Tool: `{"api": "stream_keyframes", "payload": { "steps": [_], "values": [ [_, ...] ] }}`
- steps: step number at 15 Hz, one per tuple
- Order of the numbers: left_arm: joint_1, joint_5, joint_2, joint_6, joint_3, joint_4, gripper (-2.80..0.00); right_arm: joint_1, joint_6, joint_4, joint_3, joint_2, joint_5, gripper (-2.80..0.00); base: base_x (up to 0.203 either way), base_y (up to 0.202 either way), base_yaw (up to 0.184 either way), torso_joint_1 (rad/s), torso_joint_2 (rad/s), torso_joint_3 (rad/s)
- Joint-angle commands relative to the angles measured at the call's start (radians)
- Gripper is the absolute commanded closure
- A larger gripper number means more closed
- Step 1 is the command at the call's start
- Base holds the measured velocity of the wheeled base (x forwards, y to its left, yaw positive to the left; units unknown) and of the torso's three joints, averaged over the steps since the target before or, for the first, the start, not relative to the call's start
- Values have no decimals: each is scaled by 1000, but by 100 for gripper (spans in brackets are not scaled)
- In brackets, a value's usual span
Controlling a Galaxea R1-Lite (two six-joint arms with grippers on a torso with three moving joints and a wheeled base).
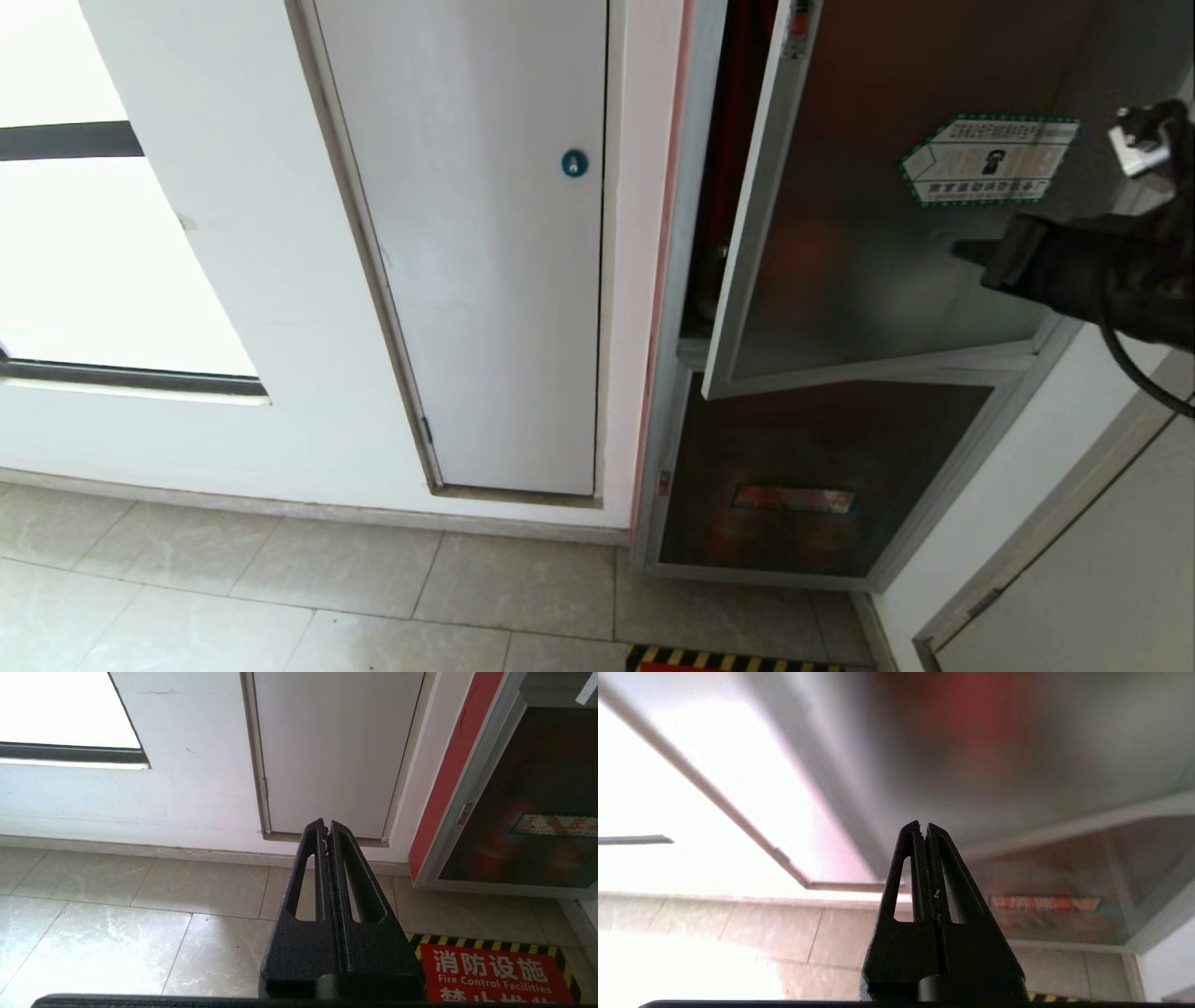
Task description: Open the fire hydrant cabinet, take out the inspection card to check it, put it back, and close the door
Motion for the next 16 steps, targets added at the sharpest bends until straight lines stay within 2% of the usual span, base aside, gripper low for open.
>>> {"api": "stream_keyframes", "payload": {
  "steps": [1, 3, 5, 7, 11, 14, 16],
  "values": [
    [0, 0, 1, -1, 0, -1, 0, 19, -9, 0, 175, -294, -7, 0, 0, 0, 0, 0, 0, 0],
    [0, 0, 1, -1, 0, -1, 0, 29, -20, 7, 317, -459, -45, 0, 0, 0, 0, 0, 0, 0],
    [0, 0, 1, -1, 0, -1, 0, 33, -43, 43, 413, -617, -134, 0, 0, 0, 0, 0, 0, 0],
    [0, 0, 1, 0, 0, -1, 0, 35, -60, 110, 468, -777, -189, 0, 0, 0, 0, 0, 0, 0],
    [0, 0, 1, -1, 0, -1, 0, 28, -87, 332, 506, -1053, -287, 0, 0, 0, 0, 0, 0, 0],
    [0, 0, 1, -1, 0, -1, 0, -13, -102, 458, 561, -1200, -309, 0, 0, 0, 0, 0, 0, 0],
    [0, 0, 1, -1, 0, -1, 0, -38, -118, 481, 632, -1297, -307, 0, 0, 0, 0, 0, 0, 0]
  ]
}}
